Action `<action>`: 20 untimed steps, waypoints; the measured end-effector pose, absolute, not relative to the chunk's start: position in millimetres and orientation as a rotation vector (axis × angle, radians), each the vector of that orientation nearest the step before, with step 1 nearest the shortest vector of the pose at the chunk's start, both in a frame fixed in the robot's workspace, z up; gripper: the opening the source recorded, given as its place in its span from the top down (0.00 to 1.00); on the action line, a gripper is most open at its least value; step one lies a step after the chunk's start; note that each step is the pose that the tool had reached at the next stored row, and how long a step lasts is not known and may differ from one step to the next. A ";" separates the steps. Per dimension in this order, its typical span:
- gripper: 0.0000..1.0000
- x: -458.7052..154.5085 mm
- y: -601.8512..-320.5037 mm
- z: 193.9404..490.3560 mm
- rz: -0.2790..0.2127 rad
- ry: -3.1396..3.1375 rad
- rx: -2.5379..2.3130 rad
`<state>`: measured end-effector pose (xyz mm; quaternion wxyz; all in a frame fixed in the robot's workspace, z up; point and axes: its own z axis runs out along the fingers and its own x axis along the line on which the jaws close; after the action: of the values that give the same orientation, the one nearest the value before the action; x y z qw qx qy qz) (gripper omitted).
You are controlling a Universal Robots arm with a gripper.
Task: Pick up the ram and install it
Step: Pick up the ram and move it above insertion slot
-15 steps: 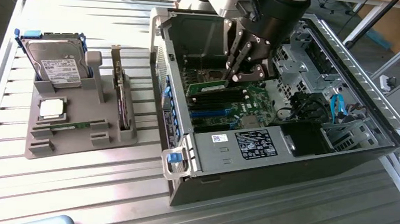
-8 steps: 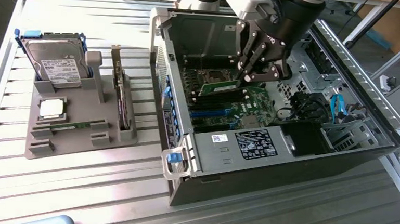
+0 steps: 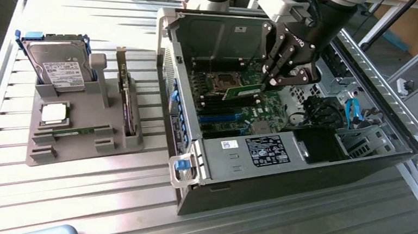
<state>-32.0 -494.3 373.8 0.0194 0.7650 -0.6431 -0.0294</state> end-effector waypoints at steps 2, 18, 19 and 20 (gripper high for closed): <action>0.86 -30.4 -494.2 373.3 -0.086 -2.012 2.355; 0.86 0.6 -492.6 370.0 -0.061 -2.080 2.272; 0.86 3.1 -492.5 369.9 -0.060 -2.082 2.269; 0.86 6.2 -492.4 369.7 -0.058 -2.084 2.266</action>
<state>6.2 -492.4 369.7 0.0314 0.7356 -0.6764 -0.0189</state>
